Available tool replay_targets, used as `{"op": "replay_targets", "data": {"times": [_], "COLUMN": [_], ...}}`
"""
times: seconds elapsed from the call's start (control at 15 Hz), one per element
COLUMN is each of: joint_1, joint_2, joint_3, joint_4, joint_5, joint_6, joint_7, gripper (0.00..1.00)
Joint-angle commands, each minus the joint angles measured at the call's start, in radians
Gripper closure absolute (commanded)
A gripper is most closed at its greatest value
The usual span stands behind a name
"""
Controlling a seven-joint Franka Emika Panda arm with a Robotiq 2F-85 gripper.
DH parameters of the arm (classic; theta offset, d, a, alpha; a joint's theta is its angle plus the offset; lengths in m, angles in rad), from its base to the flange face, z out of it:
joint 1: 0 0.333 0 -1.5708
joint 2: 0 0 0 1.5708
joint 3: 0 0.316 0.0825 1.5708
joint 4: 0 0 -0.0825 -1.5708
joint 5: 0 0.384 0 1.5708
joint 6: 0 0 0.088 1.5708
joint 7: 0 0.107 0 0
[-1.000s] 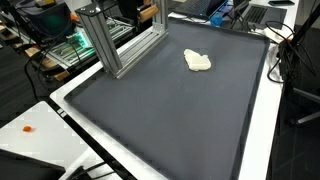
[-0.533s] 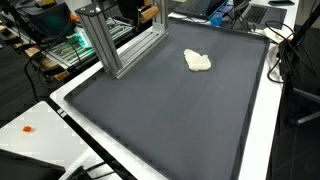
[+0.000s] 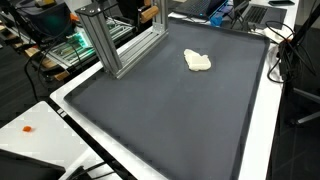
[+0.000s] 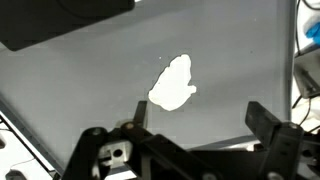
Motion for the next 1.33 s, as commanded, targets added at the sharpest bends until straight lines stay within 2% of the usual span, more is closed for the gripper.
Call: {"op": "replay_targets", "data": {"times": [0.0,0.27,0.47,0.93,1.27], "joint_1": [-0.056,-0.036,-0.005,0.053,0.072], "joint_2": [0.162,0.3,0.377,0.455,0.45], "joint_3": [0.061,0.04,0.007,-0.053,-0.072], "joint_4": [0.099,0.204,0.279,0.385,0.384], "joint_5": [-0.1,-0.187,-0.187,-0.165,-0.169], "joint_6": [0.033,-0.037,-0.099,-0.165,-0.139], "joint_7": [0.253,0.509,0.62,0.699,0.688], "gripper": [0.0,0.0,0.0,0.0,0.0]}}
